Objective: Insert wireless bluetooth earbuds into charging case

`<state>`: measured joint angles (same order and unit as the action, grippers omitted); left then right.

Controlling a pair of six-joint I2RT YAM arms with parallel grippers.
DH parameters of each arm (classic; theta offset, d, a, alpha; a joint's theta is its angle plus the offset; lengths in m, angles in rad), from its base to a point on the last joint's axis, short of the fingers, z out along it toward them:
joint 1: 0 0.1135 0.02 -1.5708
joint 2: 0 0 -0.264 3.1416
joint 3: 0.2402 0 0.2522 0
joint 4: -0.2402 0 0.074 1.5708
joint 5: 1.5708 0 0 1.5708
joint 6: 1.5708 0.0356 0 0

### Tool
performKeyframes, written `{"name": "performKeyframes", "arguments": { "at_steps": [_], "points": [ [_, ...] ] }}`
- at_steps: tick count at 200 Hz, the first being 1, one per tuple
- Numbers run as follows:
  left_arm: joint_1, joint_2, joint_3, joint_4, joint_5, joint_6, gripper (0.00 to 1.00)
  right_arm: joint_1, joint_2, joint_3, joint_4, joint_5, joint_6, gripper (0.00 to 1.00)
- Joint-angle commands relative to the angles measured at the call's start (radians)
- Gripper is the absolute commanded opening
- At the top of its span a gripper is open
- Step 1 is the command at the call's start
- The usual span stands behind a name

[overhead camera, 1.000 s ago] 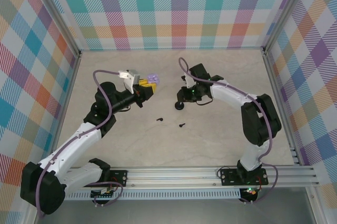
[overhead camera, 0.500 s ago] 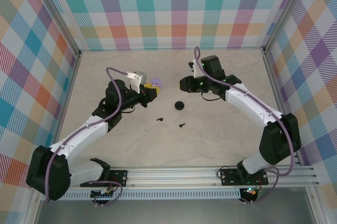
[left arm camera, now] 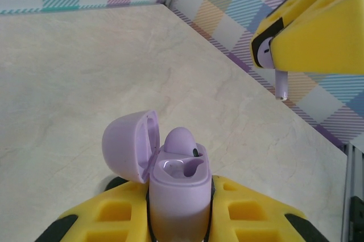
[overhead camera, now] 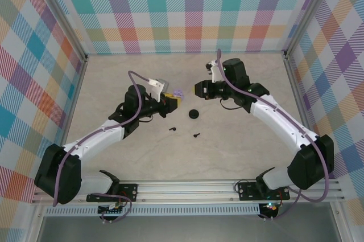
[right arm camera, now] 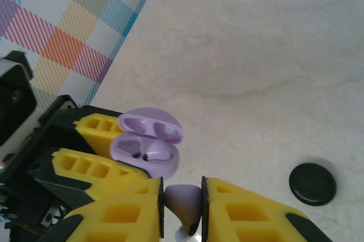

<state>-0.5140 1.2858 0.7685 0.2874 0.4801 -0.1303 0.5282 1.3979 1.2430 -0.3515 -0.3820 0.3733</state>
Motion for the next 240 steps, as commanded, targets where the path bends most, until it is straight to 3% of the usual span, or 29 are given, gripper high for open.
{"name": "performKeyframes", "arguments": {
  "at_steps": [1, 123, 240],
  "points": [
    [-0.018, -0.005, 0.036, 0.032, 0.051, 0.038, 0.0, 0.028, -0.036, 0.031, 0.016, 0.029, -0.044, 0.23],
    [-0.066, -0.056, 0.007, 0.092, 0.089, 0.109, 0.0, 0.163, -0.068, 0.074, -0.003, 0.195, -0.1, 0.23],
    [-0.07, -0.073, 0.012, 0.096, 0.097, 0.104, 0.0, 0.19, -0.071, 0.049, 0.047, 0.206, -0.088, 0.23]
  ]
}}
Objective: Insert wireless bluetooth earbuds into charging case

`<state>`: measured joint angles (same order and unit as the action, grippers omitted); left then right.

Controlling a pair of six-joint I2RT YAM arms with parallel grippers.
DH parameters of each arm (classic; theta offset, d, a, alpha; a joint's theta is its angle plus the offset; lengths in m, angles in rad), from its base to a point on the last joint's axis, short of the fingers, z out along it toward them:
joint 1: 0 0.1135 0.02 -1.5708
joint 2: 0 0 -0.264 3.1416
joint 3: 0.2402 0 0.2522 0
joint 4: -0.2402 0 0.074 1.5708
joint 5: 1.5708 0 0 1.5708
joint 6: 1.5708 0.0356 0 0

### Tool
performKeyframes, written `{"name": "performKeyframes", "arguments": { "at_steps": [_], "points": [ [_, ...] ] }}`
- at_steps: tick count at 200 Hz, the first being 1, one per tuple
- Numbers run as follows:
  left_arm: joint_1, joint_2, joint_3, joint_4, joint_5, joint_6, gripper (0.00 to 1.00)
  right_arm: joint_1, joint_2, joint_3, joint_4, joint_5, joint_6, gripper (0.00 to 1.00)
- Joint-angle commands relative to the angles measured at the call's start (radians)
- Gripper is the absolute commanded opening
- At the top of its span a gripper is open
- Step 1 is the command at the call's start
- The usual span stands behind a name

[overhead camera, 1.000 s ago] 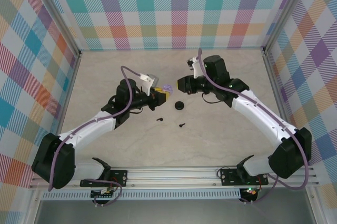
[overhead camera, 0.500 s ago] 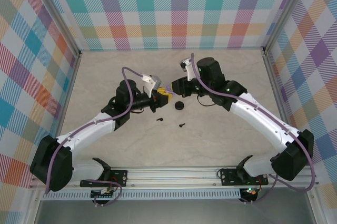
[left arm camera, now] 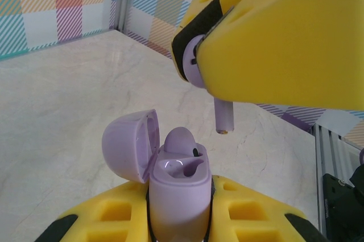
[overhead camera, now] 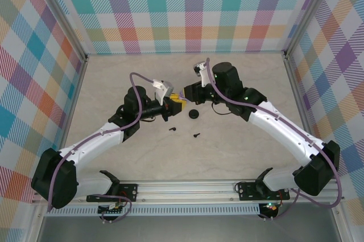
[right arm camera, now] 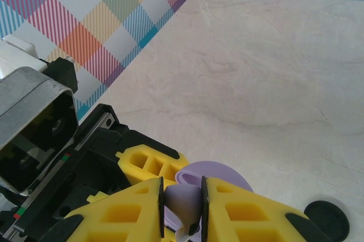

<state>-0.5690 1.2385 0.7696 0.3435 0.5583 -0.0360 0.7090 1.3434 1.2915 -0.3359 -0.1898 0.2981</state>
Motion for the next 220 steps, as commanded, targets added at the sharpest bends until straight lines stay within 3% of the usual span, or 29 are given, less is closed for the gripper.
{"name": "performKeyframes", "arguments": {
  "at_steps": [1, 220],
  "points": [
    [-0.016, -0.026, 0.011, 0.04, 0.019, 0.01, 0.0, 0.009, -0.016, 0.0, 0.031, 0.014, -0.013, 0.23],
    [-0.018, -0.035, 0.034, 0.041, 0.041, -0.017, 0.0, 0.031, 0.026, 0.027, 0.008, 0.043, -0.034, 0.23]
  ]
}}
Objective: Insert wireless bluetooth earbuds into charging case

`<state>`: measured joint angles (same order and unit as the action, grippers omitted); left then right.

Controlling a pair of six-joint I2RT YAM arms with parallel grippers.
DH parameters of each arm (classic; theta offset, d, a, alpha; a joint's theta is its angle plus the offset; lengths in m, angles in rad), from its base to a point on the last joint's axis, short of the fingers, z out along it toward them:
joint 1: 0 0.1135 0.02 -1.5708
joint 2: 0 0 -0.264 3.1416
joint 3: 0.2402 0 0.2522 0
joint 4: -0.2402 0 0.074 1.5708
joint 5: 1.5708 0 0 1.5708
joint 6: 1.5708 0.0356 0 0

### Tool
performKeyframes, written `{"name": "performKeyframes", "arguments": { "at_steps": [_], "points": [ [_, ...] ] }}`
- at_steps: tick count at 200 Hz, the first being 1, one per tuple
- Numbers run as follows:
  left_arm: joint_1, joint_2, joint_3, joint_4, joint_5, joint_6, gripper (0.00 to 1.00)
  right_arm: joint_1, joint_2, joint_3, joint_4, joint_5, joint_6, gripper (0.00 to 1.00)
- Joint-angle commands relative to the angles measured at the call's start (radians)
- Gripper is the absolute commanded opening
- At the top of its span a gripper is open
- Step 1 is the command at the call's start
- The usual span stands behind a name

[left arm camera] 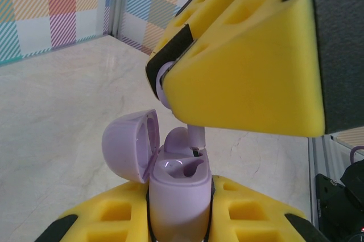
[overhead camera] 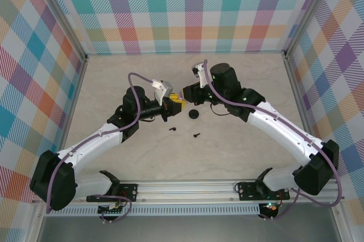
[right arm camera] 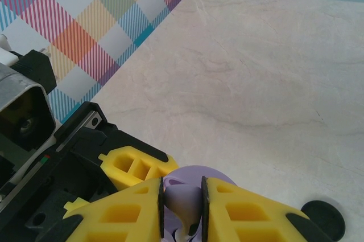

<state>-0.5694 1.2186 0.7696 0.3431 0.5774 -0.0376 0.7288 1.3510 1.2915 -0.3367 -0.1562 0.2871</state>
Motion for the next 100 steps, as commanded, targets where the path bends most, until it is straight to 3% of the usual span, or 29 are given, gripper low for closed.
{"name": "performKeyframes", "arguments": {
  "at_steps": [1, 100],
  "points": [
    [-0.018, -0.015, 0.034, 0.041, 0.021, -0.015, 0.0, 0.011, 0.018, 0.026, 0.009, 0.009, -0.023, 0.23],
    [-0.018, 0.015, 0.052, 0.052, 0.0, -0.061, 0.0, 0.021, 0.034, 0.034, -0.003, 0.022, -0.032, 0.23]
  ]
}}
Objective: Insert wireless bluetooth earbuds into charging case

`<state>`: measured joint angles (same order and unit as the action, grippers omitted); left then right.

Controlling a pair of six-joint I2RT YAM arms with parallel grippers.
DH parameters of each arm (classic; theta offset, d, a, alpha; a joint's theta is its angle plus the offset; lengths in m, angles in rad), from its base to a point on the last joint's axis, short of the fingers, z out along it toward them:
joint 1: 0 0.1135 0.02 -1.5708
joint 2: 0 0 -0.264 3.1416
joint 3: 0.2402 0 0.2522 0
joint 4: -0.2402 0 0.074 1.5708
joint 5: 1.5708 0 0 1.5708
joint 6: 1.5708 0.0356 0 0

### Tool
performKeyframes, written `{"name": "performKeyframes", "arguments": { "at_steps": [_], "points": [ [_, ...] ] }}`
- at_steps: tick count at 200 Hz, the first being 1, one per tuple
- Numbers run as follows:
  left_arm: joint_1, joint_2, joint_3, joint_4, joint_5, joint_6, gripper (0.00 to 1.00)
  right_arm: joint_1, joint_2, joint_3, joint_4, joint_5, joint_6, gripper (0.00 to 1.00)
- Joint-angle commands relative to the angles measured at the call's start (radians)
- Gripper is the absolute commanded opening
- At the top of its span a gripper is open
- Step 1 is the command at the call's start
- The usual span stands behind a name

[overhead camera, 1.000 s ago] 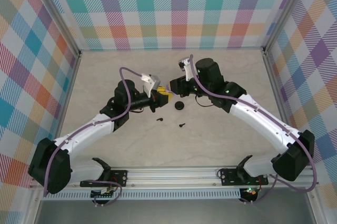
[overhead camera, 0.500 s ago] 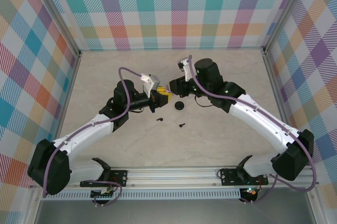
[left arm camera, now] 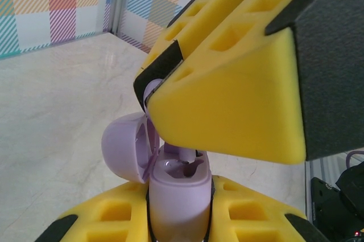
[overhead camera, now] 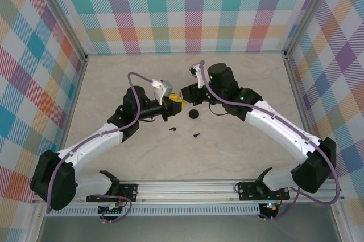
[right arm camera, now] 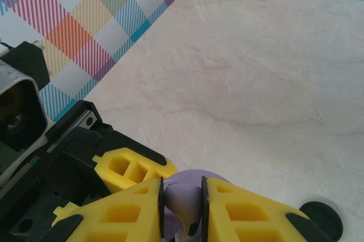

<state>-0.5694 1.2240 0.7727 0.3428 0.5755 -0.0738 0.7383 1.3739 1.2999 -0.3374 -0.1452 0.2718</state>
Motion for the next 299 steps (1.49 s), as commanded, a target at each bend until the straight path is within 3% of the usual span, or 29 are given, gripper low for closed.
{"name": "performKeyframes", "arguments": {
  "at_steps": [1, 97, 147, 187, 200, 237, 299],
  "points": [
    [-0.018, 0.01, 0.049, 0.053, 0.002, -0.026, 0.0, 0.011, 0.011, 0.026, -0.002, 0.012, -0.017, 0.23],
    [-0.018, 0.014, 0.039, 0.079, -0.042, -0.058, 0.0, 0.017, 0.007, 0.015, -0.005, -0.012, -0.024, 0.24],
    [-0.018, 0.01, 0.032, 0.082, -0.037, -0.056, 0.0, 0.016, 0.018, 0.025, -0.02, -0.036, -0.026, 0.32],
    [-0.018, 0.005, 0.024, 0.078, -0.039, -0.049, 0.0, 0.016, 0.002, 0.026, -0.022, -0.029, -0.022, 0.44],
    [-0.018, 0.005, 0.022, 0.078, -0.04, -0.047, 0.0, 0.016, -0.012, 0.021, -0.02, -0.012, -0.017, 0.5],
    [-0.018, 0.007, 0.015, 0.068, -0.051, -0.037, 0.0, 0.013, -0.058, -0.008, -0.011, 0.081, -0.005, 0.54],
    [-0.018, 0.006, 0.02, 0.063, -0.017, -0.014, 0.0, -0.102, -0.106, -0.031, -0.099, 0.073, 0.013, 0.54]
  ]
}}
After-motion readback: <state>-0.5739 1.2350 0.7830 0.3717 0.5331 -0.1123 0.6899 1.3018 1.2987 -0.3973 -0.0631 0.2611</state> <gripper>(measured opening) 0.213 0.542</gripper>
